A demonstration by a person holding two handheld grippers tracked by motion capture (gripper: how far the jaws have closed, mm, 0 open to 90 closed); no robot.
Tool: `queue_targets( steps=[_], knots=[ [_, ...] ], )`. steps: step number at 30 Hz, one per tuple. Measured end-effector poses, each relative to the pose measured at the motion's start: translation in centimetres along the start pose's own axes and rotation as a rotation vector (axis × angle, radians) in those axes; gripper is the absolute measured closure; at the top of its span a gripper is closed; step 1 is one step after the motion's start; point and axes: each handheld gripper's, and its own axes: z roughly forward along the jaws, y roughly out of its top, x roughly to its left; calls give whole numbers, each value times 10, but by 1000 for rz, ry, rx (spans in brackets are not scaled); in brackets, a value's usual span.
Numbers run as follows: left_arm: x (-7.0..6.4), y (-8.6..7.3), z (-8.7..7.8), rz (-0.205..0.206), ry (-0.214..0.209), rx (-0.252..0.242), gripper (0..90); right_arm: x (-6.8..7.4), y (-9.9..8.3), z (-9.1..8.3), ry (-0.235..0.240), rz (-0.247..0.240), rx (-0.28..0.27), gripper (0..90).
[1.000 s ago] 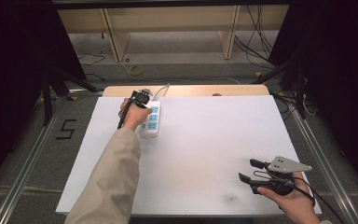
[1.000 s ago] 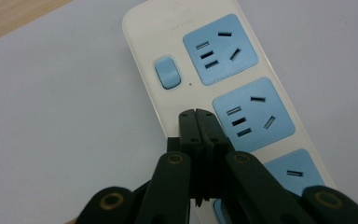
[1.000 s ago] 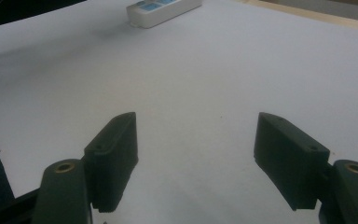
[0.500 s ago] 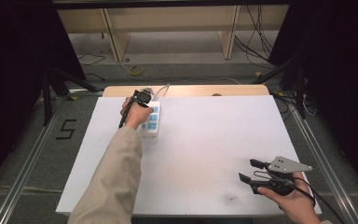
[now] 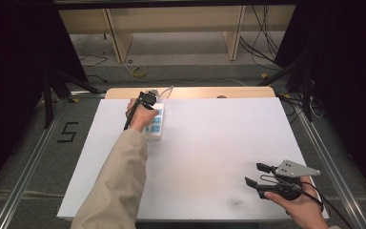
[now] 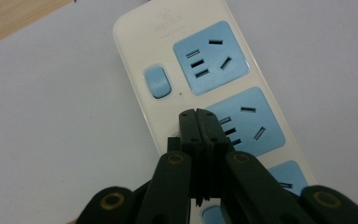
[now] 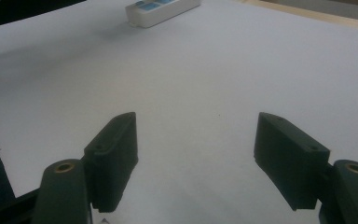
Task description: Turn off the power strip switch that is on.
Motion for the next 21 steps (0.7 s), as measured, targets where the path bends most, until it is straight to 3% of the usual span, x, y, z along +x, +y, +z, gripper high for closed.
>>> queue_targets(
  steps=[12,15,21],
  knots=[
    [-1,1,0,11,11,0,900,0,0,0,1,0,1,307],
    [2,0,0,19,40,20,900,0,-1,0,0,0,4,306],
    [7,-2,-2,-22,-15,19,900,-1,0,1,0,-1,3,307]
  ],
)
